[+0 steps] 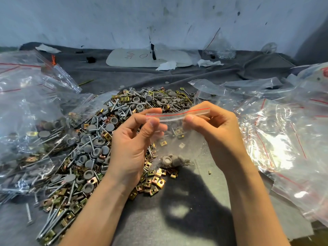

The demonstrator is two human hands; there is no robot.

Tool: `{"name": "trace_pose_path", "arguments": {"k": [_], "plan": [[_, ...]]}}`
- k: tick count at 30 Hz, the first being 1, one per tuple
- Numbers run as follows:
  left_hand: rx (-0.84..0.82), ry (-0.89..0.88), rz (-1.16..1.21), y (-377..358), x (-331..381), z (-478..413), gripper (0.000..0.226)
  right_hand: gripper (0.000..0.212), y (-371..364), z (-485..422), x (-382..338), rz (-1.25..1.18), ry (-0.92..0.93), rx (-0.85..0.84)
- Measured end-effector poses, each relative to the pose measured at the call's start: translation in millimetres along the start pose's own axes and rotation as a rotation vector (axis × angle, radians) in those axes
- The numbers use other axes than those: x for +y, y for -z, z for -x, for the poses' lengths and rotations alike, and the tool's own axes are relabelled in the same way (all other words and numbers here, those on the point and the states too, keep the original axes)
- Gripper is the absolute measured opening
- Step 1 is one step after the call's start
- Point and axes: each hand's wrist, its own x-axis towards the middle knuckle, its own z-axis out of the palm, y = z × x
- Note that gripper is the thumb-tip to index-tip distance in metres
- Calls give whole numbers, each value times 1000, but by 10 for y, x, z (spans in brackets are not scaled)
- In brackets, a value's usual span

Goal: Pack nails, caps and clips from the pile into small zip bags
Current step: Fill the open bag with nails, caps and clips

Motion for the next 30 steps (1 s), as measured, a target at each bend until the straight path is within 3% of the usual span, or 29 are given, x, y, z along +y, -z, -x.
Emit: {"name": "trace_pose_path", "arguments": {"k": [8, 21, 30], "plan": [[-41, -18, -109, 2, -6, 31, 18, 11, -8, 2, -2, -16, -3, -8], [-135, -92, 1, -1, -29, 27, 9, 13, -110, 23, -48, -128, -20, -137], [-180, -122, -61, 3, -53, 38, 7, 16, -167, 17, -40, -213, -53, -109]]}}
